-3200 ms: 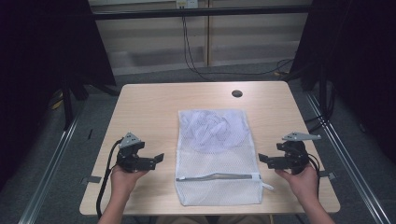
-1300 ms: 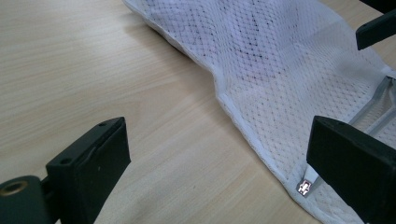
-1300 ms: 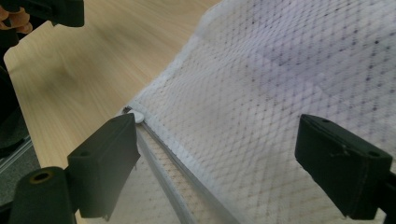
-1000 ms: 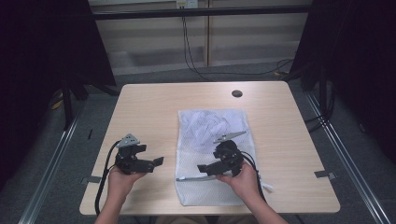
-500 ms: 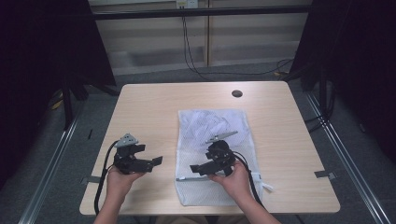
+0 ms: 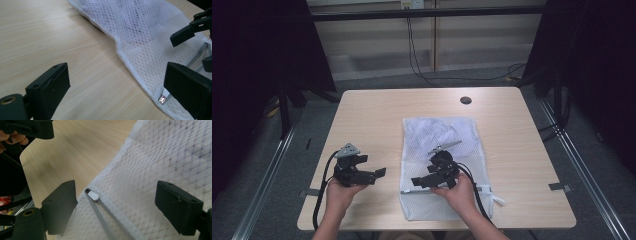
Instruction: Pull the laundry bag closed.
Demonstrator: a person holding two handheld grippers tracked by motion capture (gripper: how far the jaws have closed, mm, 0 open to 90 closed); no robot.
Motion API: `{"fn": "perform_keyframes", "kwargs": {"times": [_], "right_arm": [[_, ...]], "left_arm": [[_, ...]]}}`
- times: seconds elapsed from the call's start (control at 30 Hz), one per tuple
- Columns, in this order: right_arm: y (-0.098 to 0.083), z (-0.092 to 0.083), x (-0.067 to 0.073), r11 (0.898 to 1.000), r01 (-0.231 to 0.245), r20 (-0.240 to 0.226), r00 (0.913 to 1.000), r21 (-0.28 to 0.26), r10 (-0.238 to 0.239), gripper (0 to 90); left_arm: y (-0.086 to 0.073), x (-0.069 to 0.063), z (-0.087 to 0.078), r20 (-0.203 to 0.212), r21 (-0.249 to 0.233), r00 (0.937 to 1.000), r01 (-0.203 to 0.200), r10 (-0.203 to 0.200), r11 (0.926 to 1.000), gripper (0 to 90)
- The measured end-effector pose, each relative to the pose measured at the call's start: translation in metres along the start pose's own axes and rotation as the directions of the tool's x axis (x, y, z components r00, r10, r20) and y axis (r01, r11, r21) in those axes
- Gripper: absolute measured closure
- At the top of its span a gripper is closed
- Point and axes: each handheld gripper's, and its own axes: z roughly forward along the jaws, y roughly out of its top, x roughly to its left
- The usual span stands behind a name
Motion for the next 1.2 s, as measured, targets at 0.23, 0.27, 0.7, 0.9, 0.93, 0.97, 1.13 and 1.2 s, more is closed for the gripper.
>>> {"fn": "perform_keyframes", "kwargs": {"times": [0.23, 0.27, 0.7, 0.9, 0.93, 0.97, 1.13, 1.2], "right_arm": [[0.001, 0.005, 0.001, 1.0, -0.021, -0.033, 0.9992, 0.006, 0.021, 20.9], [0.002, 0.006, 0.001, 1.0, -0.023, -0.037, 0.999, 0.006, 0.023, 21.6], [0.002, 0.017, 0.006, 0.999, -0.035, -0.09, 0.9952, 0.04, 0.038, 27.3], [0.002, 0.019, 0.007, 0.998, -0.05, -0.112, 0.9922, 0.042, 0.054, 30.5], [0.002, 0.02, 0.007, 0.998, -0.048, -0.117, 0.9917, 0.042, 0.053, 31.3], [0.002, 0.02, 0.007, 0.998, -0.048, -0.117, 0.9917, 0.042, 0.053, 31.3], [0.0, 0.022, 0.008, 0.996, -0.072, -0.128, 0.9886, 0.061, 0.079, 33.7], [0.0, 0.022, 0.007, 0.994, -0.087, -0.139, 0.9858, 0.06, 0.094, 35.8]], "left_arm": [[0.0, 0.001, 0.0, -0.001, 0.002, 1.0, 0.0, 0.0, 1.0, 6.3], [0.0, 0.001, 0.0, 0.0, 0.001, 1.0, 0.002, -0.002, 1.0, 6.3], [0.0, 0.001, -0.001, -0.001, 0.007, 1.0, 0.003, -0.003, 1.0, 6.4], [0.0, 0.001, 0.0, 0.002, 0.008, 1.0, 0.004, -0.004, 1.0, 6.7], [0.0, 0.001, 0.0, 0.003, 0.008, 1.0, 0.005, -0.005, 1.0, 6.7], [0.0, 0.001, 0.0, 0.003, 0.007, 1.0, 0.005, -0.005, 1.0, 6.7], [0.0, 0.001, -0.001, 0.001, 0.007, 1.0, 0.007, -0.007, 0.9999, 6.9], [0.0, 0.002, 0.0, -0.001, 0.009, 1.0, 0.004, -0.004, 0.9999, 6.9]]}}
